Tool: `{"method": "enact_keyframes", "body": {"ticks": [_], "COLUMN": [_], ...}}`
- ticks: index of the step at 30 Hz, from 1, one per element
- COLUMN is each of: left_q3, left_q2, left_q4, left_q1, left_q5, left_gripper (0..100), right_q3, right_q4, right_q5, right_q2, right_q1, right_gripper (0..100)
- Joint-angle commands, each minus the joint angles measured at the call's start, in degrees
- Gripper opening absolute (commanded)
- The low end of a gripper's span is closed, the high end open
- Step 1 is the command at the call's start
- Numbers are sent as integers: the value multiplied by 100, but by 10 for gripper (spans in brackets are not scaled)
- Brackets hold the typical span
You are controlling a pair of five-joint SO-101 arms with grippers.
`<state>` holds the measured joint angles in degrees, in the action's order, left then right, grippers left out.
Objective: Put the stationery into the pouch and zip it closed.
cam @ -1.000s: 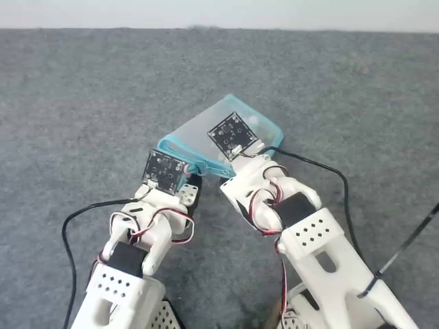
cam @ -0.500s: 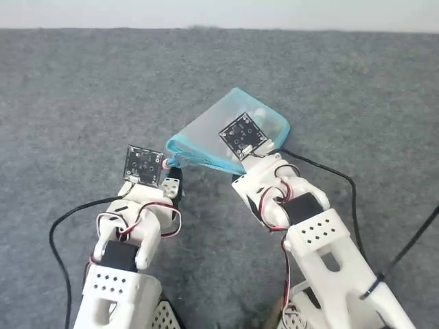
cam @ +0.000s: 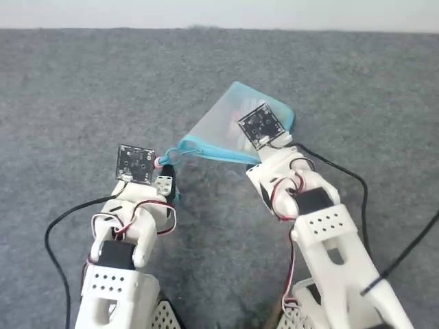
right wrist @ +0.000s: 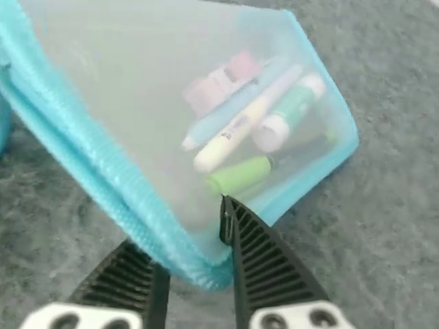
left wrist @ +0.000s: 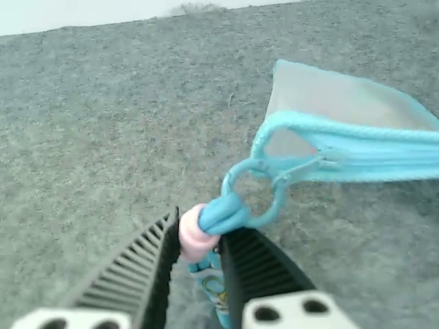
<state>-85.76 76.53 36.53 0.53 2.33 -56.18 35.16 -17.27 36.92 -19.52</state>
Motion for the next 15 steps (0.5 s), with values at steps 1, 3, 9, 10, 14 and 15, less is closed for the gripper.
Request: {"method": "enact_keyframes", "body": {"ticks": [1,3,9,10,14,15], "left_q3": [338,338,338,338,330,321], "left_q2": [-35,-35,-35,-35,-35,-35], "left_q4": [-211,-211,-202,-202,-202,-202], "left_q1": [290,290,290,290,290,255], "left_q5": [79,79,79,79,79,79], "left_gripper": [9,9,9,9,10,12], "right_q3": [334,536,967,1046,1152,1152], "right_q4": [-198,-207,-242,-242,-242,-242], "right_q5": [-44,-35,-18,-18,0,79], "right_q2": [-497,-822,-1534,-1631,-1798,-1798], "right_q1": [681,866,1130,1200,1376,1367], "right_gripper": [5,5,5,5,6,6]}}
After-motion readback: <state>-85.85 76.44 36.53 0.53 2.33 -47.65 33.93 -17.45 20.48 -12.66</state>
